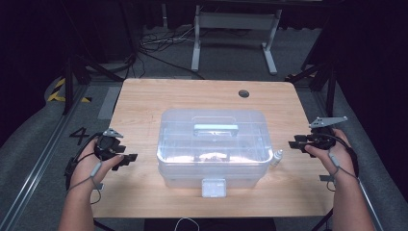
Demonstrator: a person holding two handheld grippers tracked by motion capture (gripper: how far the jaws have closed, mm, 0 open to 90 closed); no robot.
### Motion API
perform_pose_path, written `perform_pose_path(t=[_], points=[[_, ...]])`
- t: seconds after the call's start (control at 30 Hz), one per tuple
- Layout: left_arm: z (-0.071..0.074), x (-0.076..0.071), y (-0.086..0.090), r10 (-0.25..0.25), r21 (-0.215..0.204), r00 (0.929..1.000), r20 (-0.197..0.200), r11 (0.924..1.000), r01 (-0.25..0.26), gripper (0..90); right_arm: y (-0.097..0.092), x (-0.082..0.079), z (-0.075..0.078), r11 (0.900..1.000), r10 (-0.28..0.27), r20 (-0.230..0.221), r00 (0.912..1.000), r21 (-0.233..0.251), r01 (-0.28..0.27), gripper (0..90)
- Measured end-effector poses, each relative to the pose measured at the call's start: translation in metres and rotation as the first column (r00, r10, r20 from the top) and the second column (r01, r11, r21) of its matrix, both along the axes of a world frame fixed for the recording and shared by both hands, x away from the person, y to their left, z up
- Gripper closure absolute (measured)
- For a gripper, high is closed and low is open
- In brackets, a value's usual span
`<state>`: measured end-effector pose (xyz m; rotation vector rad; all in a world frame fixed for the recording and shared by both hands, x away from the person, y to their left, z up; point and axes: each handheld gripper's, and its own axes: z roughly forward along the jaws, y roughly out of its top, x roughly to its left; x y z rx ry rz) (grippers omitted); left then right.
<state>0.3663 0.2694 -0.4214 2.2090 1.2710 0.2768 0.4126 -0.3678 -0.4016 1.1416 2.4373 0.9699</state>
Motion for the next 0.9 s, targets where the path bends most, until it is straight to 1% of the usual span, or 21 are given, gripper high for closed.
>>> perform_pose_path(t=[0.03,0.1,0.13,0.17,0.2,0.23,0.27,0.3,0.33,0.37,0.4,0.47,0.5,0.53,0.57,0.63,0.67,0.7,0.73,0.83,0.9], points=[[0.002,0.000,-0.002,0.000,-0.001,1.0000,0.001,1.0000,0.000,42.3,0.000,0.000,0.000,1.0000,0.002,0.000,1.0000,0.000,-0.002,58.4],[0.004,0.000,-0.005,-0.027,0.006,0.9994,0.020,0.9996,0.027,40.6,0.000,0.000,-0.001,1.0000,0.003,-0.001,1.0000,0.000,-0.003,58.4],[0.004,0.000,-0.006,-0.030,0.006,0.9995,0.003,0.9995,0.030,37.8,0.001,0.000,-0.001,1.0000,0.001,-0.006,1.0000,0.002,-0.001,58.5],[0.005,0.000,-0.008,-0.031,0.010,0.9992,-0.025,0.9995,0.031,35.5,0.001,-0.001,-0.001,1.0000,0.004,-0.007,1.0000,0.003,-0.004,58.6],[0.005,0.000,-0.008,-0.031,0.010,0.9992,-0.025,0.9995,0.031,34.8,0.001,-0.001,-0.001,1.0000,0.004,-0.007,1.0000,0.003,-0.004,58.6],[0.004,0.002,-0.009,-0.020,0.038,0.9986,-0.049,0.9990,0.022,34.9,0.002,-0.001,-0.001,0.9999,0.006,-0.009,0.9999,0.009,-0.006,58.7],[0.004,0.002,-0.009,-0.020,0.038,0.9986,-0.049,0.9990,0.022,34.6,0.002,-0.001,-0.001,0.9999,0.006,-0.009,0.9999,0.009,-0.006,58.7],[0.004,0.003,-0.009,-0.027,0.069,0.9993,-0.024,0.9972,0.029,34.6,0.002,-0.001,-0.001,0.9999,0.009,-0.007,0.9999,0.008,-0.009,58.8],[0.005,0.003,-0.009,-0.024,0.071,0.9994,-0.026,0.9971,0.026,33.8,0.003,-0.002,-0.001,0.9999,0.011,-0.007,0.9999,0.008,-0.011,59.1],[0.006,0.003,-0.008,-0.015,0.066,0.9984,-0.055,0.9976,0.018,33.9,0.003,-0.002,-0.001,0.9999,0.012,-0.006,0.9999,0.009,-0.012,59.1],[0.007,0.003,-0.008,-0.008,0.064,0.9977,-0.067,0.9979,0.012,35.6,0.002,-0.002,-0.001,0.9999,0.013,-0.004,0.9999,0.010,-0.013,59.1],[0.008,0.004,-0.007,0.006,0.039,0.9978,-0.066,0.9992,-0.004,35.8,0.002,-0.002,-0.001,0.9999,0.014,-0.006,0.9999,0.010,-0.014,59.1],[0.009,0.003,-0.007,0.029,0.022,0.9961,-0.083,0.9994,-0.028,34.4,0.002,-0.002,-0.001,0.9998,0.014,-0.007,0.9999,0.011,-0.014,59.1],[0.009,0.004,-0.006,0.015,0.033,0.9977,-0.067,0.9994,-0.013,34.1,0.001,-0.002,-0.002,0.9999,0.012,-0.008,0.9999,0.011,-0.012,59.1],[0.009,0.003,-0.006,0.013,0.026,0.9989,-0.045,0.9996,-0.012,35.0,0.001,-0.002,-0.002,0.9999,0.011,-0.011,0.9999,0.009,-0.011,59.1],[0.011,0.003,-0.006,0.004,0.012,0.9991,-0.042,0.9999,-0.003,33.1,0.001,-0.002,-0.002,0.9999,0.012,-0.015,0.9998,0.012,-0.011,59.1],[0.012,0.003,-0.006,-0.015,0.018,0.9996,-0.024,0.9997,0.016,32.5,0.001,-0.002,-0.003,0.9999,0.012,-0.014,0.9998,0.012,-0.012,59.1],[0.012,0.003,-0.006,-0.015,0.018,0.9996,-0.024,0.9997,0.016,32.0,0.001,-0.002,-0.003,0.9999,0.012,-0.014,0.9998,0.012,-0.012,59.1],[0.015,0.003,-0.007,-0.027,0.017,0.9996,-0.004,0.9995,0.027,32.0,0.001,-0.002,-0.003,0.9999,0.012,-0.015,0.9998,0.012,-0.012,59.1],[0.024,0.002,-0.009,-0.029,-0.008,0.9996,0.004,0.9995,0.029,29.7,0.002,-0.002,-0.003,0.9999,0.011,-0.018,0.9998,0.013,-0.011,59.0],[0.028,0.002,-0.011,-0.039,-0.015,0.9992,0.003,0.9991,0.039,27.4,0.002,-0.002,-0.003,0.9998,0.012,-0.019,0.9998,0.014,-0.012,58.9]])
